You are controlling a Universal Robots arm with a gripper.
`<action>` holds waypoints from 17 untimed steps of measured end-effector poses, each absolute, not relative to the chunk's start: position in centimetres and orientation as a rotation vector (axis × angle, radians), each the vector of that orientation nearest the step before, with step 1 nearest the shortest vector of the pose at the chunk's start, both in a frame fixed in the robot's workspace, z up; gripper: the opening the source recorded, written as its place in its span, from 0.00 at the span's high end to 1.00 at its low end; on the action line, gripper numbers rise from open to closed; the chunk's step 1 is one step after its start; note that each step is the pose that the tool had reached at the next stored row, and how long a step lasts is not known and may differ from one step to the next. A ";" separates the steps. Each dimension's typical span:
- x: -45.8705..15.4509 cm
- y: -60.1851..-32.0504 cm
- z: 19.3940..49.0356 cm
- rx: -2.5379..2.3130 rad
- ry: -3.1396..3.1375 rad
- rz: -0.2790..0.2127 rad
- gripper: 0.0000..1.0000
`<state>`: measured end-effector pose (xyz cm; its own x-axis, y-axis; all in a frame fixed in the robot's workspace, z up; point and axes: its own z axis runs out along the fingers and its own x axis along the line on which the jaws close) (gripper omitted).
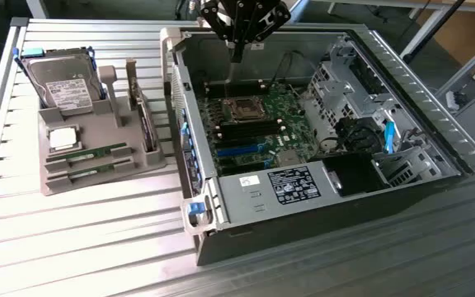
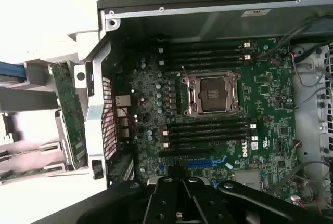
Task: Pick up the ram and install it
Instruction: 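Reach for the ram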
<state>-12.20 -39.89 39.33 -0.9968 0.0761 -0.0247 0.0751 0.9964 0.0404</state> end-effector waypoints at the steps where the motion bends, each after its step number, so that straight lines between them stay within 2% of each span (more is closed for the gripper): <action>1: -12.2 -39.9 39.3 0.118 3.112 0.061 0.91; 17: -14.1 -39.9 39.3 0.118 3.112 0.061 0.91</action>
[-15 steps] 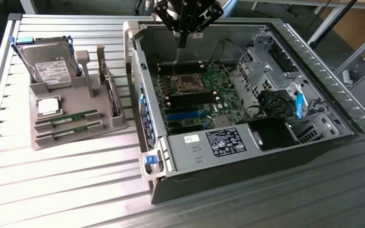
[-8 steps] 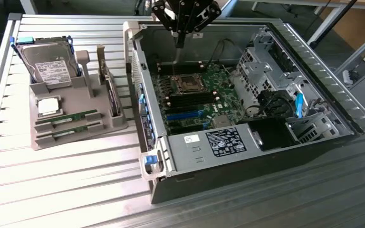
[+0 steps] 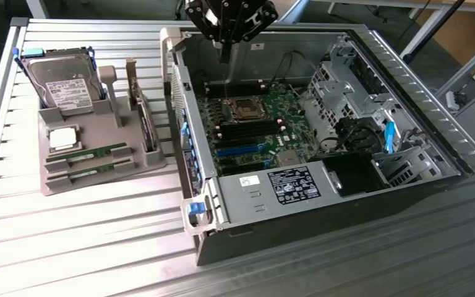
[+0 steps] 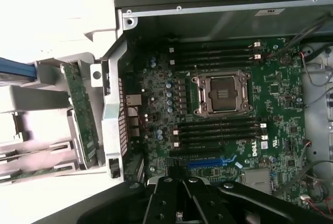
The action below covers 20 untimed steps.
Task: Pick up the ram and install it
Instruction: 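Reach for the ram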
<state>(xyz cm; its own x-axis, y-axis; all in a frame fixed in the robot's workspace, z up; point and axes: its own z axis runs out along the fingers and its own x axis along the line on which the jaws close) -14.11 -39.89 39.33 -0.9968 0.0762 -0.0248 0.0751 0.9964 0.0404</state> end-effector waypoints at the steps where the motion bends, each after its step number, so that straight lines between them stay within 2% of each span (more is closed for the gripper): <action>1: -14.3 -39.9 39.3 0.118 3.112 0.061 0.91; 20: -17.5 -39.9 39.3 0.118 3.112 0.061 0.91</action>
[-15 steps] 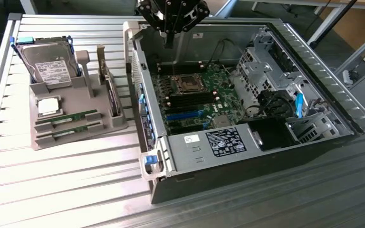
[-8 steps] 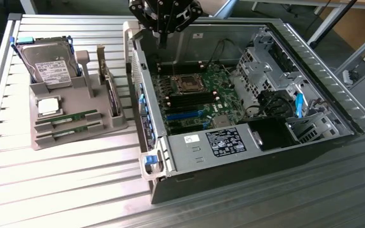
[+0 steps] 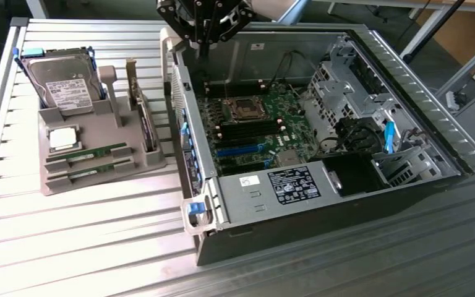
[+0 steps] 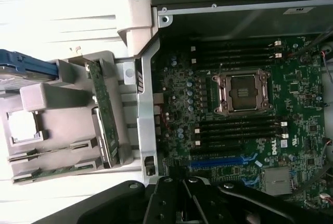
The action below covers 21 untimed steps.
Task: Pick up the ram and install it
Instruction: 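Reach for the ram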
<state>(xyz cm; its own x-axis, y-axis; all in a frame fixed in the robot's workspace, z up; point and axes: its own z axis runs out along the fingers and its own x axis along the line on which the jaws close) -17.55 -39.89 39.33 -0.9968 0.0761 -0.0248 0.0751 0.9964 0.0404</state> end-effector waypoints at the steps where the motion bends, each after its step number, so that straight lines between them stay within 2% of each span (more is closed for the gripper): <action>1: -17.8 -39.9 39.3 0.118 3.112 0.061 0.91; 21: -19.9 -39.9 39.3 0.118 3.112 0.061 0.91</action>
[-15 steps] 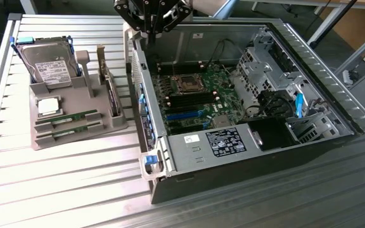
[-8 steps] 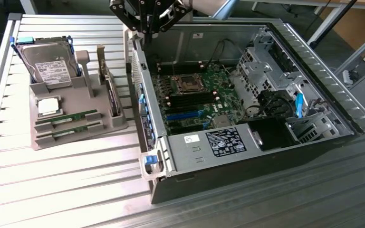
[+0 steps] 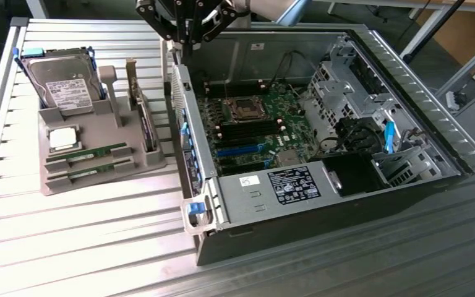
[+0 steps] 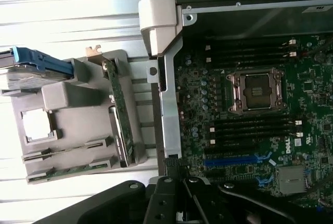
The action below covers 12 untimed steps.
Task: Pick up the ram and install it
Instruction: 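Reach for the ram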
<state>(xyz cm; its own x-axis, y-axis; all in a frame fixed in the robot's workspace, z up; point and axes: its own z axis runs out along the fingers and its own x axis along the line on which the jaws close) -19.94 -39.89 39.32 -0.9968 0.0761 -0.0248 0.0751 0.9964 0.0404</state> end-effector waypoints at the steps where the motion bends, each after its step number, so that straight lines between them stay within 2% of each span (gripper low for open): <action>1: -20.0 -39.9 39.3 0.118 3.112 0.061 0.91; 12: -21.6 -39.9 39.3 0.118 3.112 0.061 0.91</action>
